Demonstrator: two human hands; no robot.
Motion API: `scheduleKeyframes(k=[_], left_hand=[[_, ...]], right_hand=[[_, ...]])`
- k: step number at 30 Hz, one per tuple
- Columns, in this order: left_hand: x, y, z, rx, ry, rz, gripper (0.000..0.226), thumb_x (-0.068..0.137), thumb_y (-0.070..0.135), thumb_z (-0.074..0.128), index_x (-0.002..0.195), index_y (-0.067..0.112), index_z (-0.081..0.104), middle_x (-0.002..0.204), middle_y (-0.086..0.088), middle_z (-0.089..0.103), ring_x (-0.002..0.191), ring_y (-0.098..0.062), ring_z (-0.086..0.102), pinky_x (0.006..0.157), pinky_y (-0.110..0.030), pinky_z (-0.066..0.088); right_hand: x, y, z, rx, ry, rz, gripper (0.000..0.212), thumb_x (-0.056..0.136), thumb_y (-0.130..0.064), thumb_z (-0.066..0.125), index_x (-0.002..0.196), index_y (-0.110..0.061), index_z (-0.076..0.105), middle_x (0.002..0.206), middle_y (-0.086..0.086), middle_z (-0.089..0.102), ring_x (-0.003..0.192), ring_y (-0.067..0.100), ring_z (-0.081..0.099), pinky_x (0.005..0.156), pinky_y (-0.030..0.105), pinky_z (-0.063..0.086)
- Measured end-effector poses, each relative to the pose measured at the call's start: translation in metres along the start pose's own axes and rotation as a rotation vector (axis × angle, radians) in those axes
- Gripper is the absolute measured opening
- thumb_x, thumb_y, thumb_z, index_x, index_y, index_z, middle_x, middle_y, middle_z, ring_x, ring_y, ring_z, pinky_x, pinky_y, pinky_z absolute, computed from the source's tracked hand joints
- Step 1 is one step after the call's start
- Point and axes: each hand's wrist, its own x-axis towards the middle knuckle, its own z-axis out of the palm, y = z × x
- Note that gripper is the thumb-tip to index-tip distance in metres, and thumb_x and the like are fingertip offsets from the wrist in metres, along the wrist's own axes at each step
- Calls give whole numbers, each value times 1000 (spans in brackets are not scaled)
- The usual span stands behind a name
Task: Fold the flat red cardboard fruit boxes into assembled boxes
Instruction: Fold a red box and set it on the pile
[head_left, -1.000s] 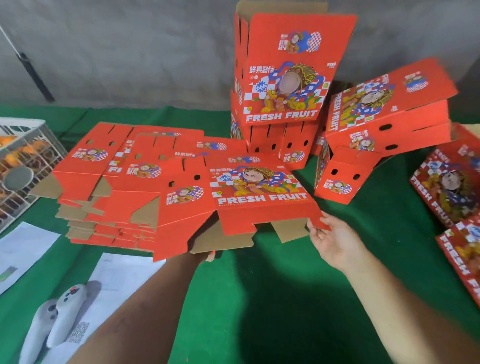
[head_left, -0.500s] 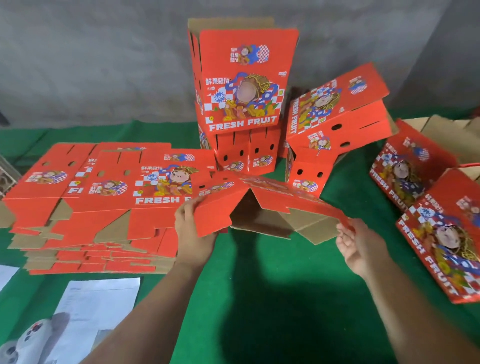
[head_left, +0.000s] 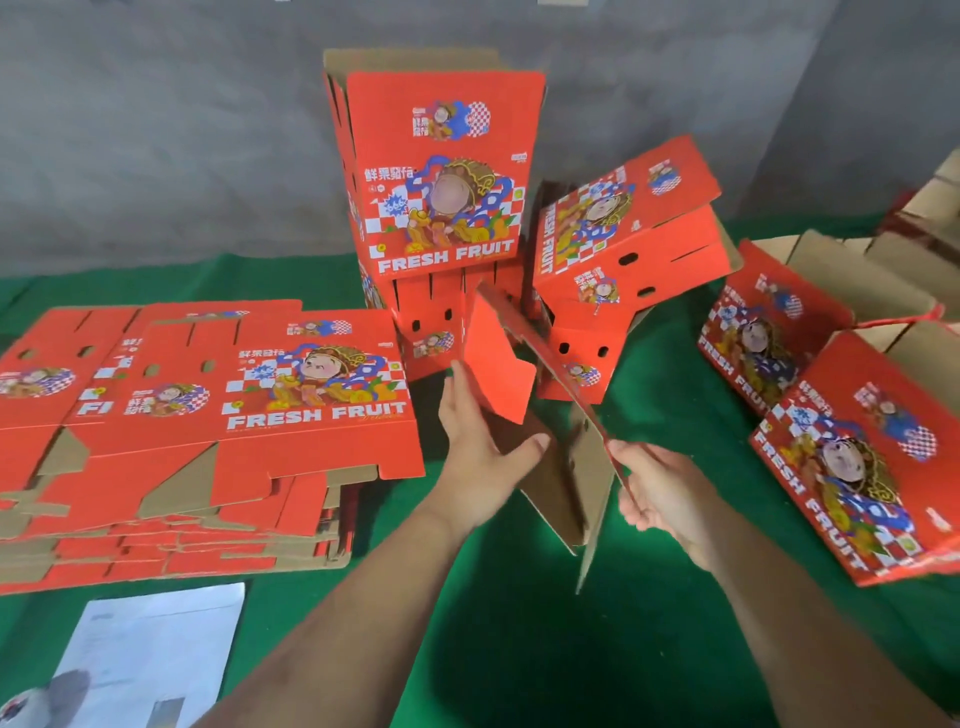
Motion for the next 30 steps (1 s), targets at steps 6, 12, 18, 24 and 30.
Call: scheduleKeyframes(k=[6, 12, 18, 24, 30], left_hand=[[11, 16, 10, 163, 6, 100, 94, 88, -8, 49, 166, 25, 6, 162, -8, -23, 120, 43, -18, 94, 14, 8], [36, 39, -14, 78, 180, 2, 68, 85, -20, 38, 138, 18, 60, 159, -18, 20, 156, -23, 15, 99, 11, 13], [45, 56, -27, -193, 82, -58, 55, 77, 11, 62, 128, 31, 61, 146, -9, 52, 132, -28, 55, 115, -48, 45], [15, 42, -36, 217, -263, -129, 124, 75, 19, 74, 149, 71, -11, 170, 5, -25, 135, 8, 47, 87, -20, 57], [-40, 2, -21, 134, 141, -179, 136, 89, -1, 68, 140, 57, -44, 155, -21, 46, 125, -26, 60, 112, -46, 46]], right_hand=[[-7, -19, 12, -270, 90, -279, 55, 77, -87, 51, 86, -34, 65, 77, -17, 61, 58, -2, 56, 65, 25, 41], [4, -39, 2, -673, 177, -240, 70, 87, -62, 65, 145, -47, 28, 122, -7, 69, 103, 28, 70, 96, 46, 54], [3, -61, 22, -759, 291, -277, 73, 78, -63, 44, 145, -45, 20, 75, -5, 66, 74, 26, 66, 79, 46, 57], [5, -69, 24, -728, 352, -354, 63, 88, -36, 38, 150, -37, 27, 83, 2, 63, 77, 31, 64, 72, 45, 56], [10, -80, 31, -828, 266, -373, 34, 92, -15, 45, 124, -20, 56, 86, 7, 61, 79, 37, 60, 69, 42, 52]])
